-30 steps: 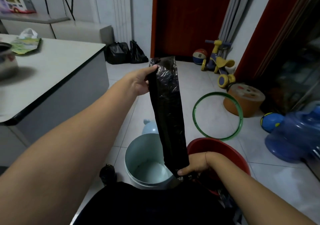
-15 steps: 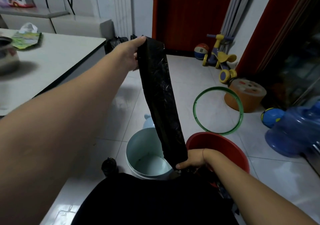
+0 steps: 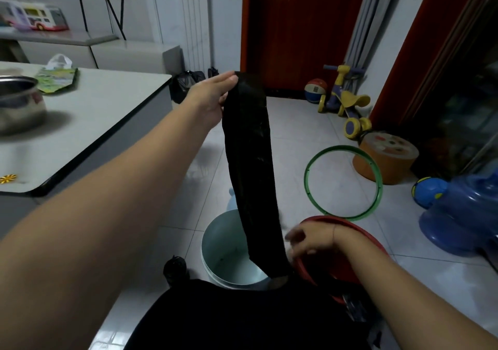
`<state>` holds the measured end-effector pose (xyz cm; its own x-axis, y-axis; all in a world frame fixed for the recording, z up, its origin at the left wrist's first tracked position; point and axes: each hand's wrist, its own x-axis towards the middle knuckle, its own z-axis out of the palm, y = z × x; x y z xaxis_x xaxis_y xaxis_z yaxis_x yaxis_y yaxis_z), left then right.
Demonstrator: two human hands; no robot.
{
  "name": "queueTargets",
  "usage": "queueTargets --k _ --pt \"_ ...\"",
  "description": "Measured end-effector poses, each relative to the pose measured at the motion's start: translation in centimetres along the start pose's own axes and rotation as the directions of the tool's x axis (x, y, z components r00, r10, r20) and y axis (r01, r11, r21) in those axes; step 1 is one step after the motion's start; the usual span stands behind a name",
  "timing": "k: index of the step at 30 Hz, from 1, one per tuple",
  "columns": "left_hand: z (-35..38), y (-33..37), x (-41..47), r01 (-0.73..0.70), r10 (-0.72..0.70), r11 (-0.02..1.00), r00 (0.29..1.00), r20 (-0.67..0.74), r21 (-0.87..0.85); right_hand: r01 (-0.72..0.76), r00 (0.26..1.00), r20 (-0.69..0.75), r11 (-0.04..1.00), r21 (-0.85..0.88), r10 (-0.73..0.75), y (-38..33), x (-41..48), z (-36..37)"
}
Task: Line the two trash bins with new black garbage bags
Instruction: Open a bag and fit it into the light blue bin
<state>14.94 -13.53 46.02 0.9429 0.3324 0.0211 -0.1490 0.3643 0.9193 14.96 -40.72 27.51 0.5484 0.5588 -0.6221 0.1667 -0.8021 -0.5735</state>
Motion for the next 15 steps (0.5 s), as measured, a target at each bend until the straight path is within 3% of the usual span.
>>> queueTargets --k 3,5,7,11,13,15 --pt "0.8 -1.4 -1.9 -0.016 0.013 0.998 0.999 -0.040 -0.055 0.238 0.948 -0.263 0.949 0.206 -0.181 -4.3 -3.6 -3.7" --pt "1.7 -2.5 -3.5 -0.020 0.014 0.996 0.998 -0.066 -0.085 0.420 0.868 -0.434 0.819 0.390 -0.239 -8.0 -5.7 -5.4" --pt "2.5 -3.7 -5.0 -0.007 -0.003 0.993 0.996 -0.089 -0.114 0.513 0.804 -0.560 0.711 0.482 -0.201 -11.4 -6.7 -6.3" --pt "3.8 -5.5 -7.7 0.051 -0.059 0.988 0.997 -0.056 -0.146 0.583 0.763 -0.640 0.519 0.625 -0.086 -15.2 -6.9 -5.4" --pt "4.0 -6.2 -8.5 0.081 -0.089 0.983 0.995 -0.046 -0.164 0.666 0.701 -0.713 0.374 0.646 -0.017 -15.3 -6.7 -4.4" --pt "3.8 -6.9 -9.4 0.142 -0.145 0.981 0.989 -0.017 -0.129 0.736 0.625 -0.780 0.306 0.603 0.033 -14.8 -6.3 -3.2"
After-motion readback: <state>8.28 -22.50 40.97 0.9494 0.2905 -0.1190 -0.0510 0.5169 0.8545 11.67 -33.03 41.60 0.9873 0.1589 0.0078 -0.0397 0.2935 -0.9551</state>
